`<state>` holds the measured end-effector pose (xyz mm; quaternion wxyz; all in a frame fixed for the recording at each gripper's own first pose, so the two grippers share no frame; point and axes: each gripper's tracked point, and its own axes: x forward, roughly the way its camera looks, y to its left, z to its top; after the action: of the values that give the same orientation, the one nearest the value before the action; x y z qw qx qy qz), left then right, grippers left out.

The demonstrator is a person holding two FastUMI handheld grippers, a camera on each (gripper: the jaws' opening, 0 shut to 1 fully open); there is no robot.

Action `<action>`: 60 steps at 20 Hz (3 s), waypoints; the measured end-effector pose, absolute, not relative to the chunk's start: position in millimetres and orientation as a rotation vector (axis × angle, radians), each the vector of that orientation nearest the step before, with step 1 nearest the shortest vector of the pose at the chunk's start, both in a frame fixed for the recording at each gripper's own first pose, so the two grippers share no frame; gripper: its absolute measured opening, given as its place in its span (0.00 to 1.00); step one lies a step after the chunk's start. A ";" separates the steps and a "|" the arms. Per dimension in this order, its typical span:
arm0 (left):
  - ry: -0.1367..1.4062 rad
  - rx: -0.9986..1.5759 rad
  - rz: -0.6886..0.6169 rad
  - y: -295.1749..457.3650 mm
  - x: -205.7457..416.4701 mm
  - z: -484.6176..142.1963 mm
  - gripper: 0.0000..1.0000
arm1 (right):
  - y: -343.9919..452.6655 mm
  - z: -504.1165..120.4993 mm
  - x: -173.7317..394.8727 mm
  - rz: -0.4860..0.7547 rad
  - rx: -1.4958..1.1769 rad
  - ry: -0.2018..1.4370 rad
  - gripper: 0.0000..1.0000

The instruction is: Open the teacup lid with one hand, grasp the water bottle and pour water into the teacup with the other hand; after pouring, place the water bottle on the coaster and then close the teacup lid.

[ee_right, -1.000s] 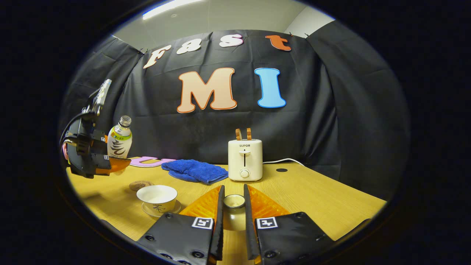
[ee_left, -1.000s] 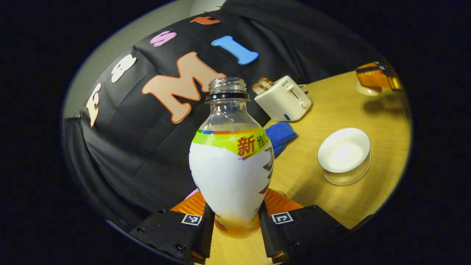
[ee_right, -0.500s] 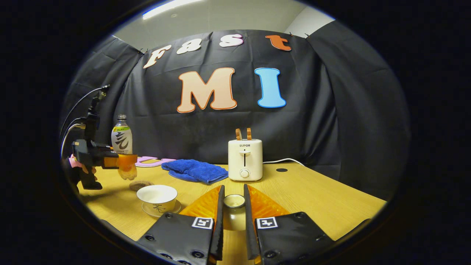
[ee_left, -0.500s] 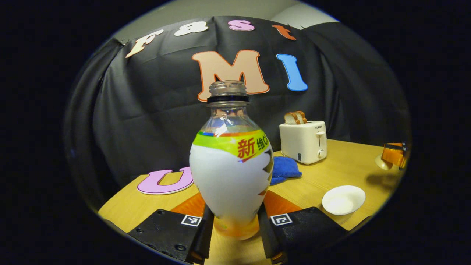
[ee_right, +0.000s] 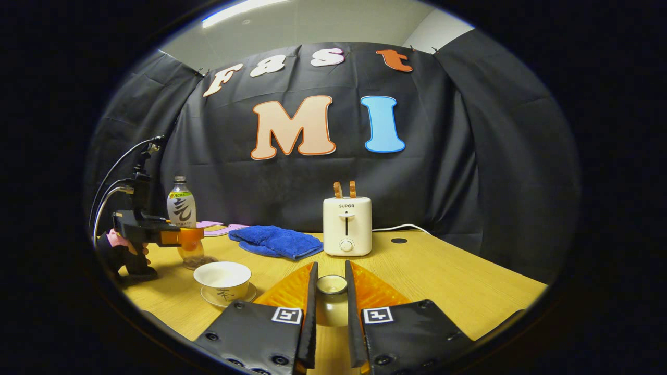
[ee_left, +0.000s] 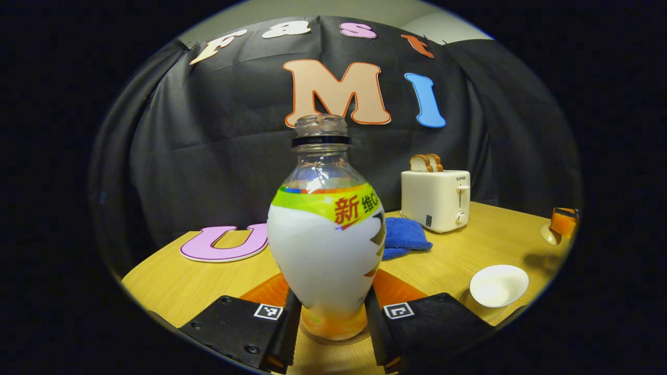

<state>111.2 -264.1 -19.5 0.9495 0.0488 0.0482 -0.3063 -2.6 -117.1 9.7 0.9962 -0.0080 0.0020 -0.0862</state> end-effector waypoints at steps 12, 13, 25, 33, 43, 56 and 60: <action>0.120 0.079 -0.628 -263.0 111.5 -28.0 0.83 | -116.9 10.1 -2.5 -0.173 -0.017 0.002 0.27; 0.117 0.075 -0.624 -261.9 111.3 -28.2 0.88 | -117.1 10.3 -2.3 -0.173 -0.016 0.002 0.27; 0.000 0.006 -0.575 -237.3 87.5 -8.1 0.95 | -118.3 11.4 -2.7 -0.177 -0.016 -0.002 0.30; -0.014 0.010 -0.510 -187.6 46.7 -3.3 0.95 | -118.3 11.5 -2.6 -0.175 -0.016 -0.002 0.27; -0.012 0.017 -0.261 -124.4 33.5 -4.0 0.95 | -82.8 9.9 0.1 -0.032 -0.011 0.004 0.29; -0.012 0.016 -0.260 -124.5 33.0 -5.2 0.95 | 7.3 0.7 45.9 0.169 -0.004 0.023 0.27; -0.012 0.016 -0.260 -125.1 31.5 -6.4 0.95 | 31.6 0.5 57.9 0.234 -0.002 0.026 0.29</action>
<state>31.5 -125.1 -6.4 0.9915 0.0082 -0.0059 -0.1295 57.9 31.6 0.5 0.9931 -0.0009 0.0127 0.1166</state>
